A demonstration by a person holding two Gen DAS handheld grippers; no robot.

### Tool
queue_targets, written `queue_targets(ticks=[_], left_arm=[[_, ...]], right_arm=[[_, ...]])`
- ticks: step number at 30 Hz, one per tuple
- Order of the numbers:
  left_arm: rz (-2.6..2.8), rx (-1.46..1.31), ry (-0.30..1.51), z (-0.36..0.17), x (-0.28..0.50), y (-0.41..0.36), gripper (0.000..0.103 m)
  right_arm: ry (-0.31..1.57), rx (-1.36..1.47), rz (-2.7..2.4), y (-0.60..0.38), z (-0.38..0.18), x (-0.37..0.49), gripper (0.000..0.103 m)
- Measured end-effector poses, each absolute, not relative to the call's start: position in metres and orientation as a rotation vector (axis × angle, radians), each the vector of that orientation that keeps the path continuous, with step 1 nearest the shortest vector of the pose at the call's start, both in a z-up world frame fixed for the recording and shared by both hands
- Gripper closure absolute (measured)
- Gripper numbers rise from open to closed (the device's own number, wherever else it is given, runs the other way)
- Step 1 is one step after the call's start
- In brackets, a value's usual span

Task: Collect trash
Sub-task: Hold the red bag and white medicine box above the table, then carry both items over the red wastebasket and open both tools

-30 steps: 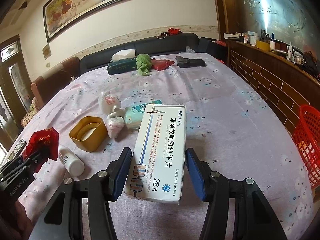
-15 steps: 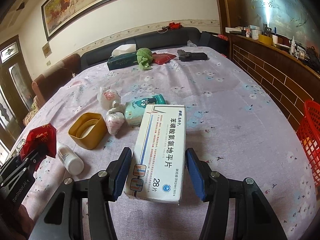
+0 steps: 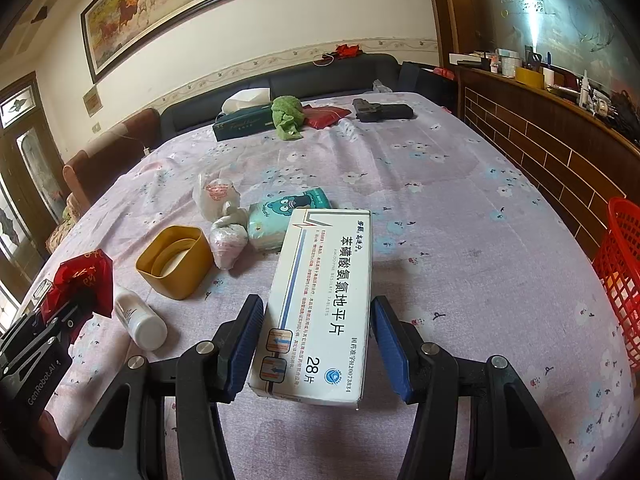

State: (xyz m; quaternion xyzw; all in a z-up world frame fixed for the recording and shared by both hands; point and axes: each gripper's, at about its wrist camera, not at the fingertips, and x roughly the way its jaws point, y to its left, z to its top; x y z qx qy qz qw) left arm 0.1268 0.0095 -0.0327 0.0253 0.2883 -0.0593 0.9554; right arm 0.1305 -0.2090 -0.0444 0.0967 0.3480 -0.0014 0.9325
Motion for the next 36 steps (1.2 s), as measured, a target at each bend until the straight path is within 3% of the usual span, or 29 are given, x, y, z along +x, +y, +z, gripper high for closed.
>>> queue_targets(ticks=[36], left_arm=[[-0.150, 0.083, 0.577, -0.0330, 0.1236, 0.0021, 0.072]], right_arm=[[0.698, 0.211, -0.013, -0.2109, -0.0418, 0.1284, 0.043]])
